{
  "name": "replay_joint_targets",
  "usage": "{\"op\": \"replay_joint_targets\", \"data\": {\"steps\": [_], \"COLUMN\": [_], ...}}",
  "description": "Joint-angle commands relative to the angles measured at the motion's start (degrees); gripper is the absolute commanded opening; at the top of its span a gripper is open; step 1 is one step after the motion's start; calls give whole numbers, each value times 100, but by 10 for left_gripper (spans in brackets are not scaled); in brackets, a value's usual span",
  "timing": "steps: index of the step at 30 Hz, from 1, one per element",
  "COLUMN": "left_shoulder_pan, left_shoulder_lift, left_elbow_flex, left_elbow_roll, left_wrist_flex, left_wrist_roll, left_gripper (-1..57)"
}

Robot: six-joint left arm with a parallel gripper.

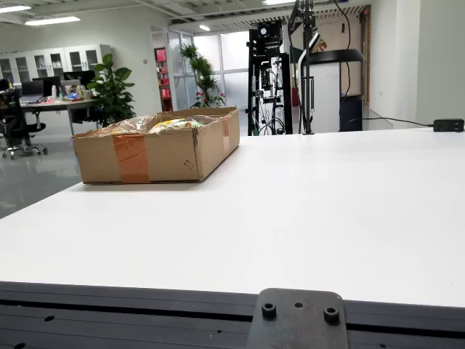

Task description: Grasp a snack and put it in the bin.

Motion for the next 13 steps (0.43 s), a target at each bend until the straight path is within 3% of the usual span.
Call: {"op": "replay_joint_targets", "data": {"steps": [1,13], "left_shoulder_pan": [99,288], "left_shoulder_lift": [0,0], "left_elbow_flex": [0,0], "left_elbow_roll": [1,1], "left_wrist_flex": [0,0], "left_wrist_roll": [-5,-5], "left_gripper": [4,4]}}
